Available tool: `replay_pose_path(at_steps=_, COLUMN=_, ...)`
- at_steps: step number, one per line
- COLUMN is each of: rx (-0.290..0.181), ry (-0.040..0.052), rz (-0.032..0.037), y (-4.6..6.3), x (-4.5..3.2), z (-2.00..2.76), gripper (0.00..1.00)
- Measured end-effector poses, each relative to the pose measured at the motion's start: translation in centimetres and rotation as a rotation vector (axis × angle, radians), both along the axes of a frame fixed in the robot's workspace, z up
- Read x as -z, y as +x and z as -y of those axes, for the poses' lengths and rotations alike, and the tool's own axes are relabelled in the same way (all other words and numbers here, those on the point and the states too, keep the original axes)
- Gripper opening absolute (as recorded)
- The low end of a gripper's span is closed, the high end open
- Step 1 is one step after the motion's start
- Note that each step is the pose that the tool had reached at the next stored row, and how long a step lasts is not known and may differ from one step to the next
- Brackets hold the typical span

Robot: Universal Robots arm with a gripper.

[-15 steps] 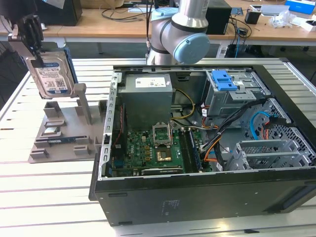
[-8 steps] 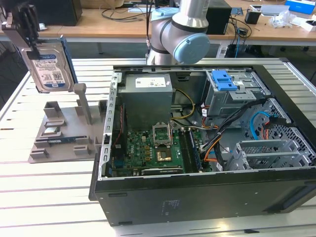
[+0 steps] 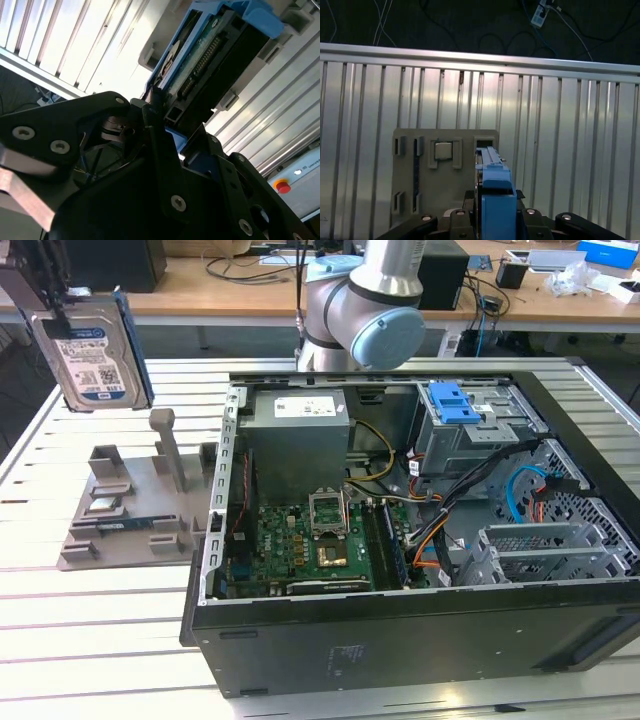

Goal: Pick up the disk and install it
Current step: 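Pick up the disk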

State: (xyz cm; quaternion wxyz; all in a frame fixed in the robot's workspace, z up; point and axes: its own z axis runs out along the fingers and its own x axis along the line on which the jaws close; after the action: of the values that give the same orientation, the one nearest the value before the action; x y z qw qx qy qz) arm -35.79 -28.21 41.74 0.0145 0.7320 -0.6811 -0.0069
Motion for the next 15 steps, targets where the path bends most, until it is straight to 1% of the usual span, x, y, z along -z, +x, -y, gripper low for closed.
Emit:
replay_pose_path(at_steps=1, rx=0.0, ry=0.0, rz=0.0, y=0.0, x=-0.21, z=0.0, gripper=0.37)
replay_pose_path(at_steps=2, rx=0.0, ry=0.0, rz=0.0, y=0.0, x=-0.75, z=0.0, gripper=0.37)
replay_pose_path(at_steps=5, rx=0.0, ry=0.0, rz=0.0001, y=0.0, x=-1.89, z=0.0, gripper=0.37)
replay_pose_path(at_steps=7, rx=0.0, ry=0.0, rz=0.0, y=0.0, x=-2.33, z=0.0, gripper=0.37)
replay_pose_path(at_steps=8, rx=0.0, ry=0.0, rz=0.0001, y=0.0, x=-2.69, z=0.0, gripper=0.37)
replay_pose_path(at_steps=14, rx=0.0, ry=0.0, rz=0.0, y=0.0, x=-4.06, z=0.0, gripper=0.37)
replay_pose_path(at_steps=15, rx=0.0, ry=0.0, rz=0.0001, y=0.0, x=-4.44, z=0.0, gripper=0.37)
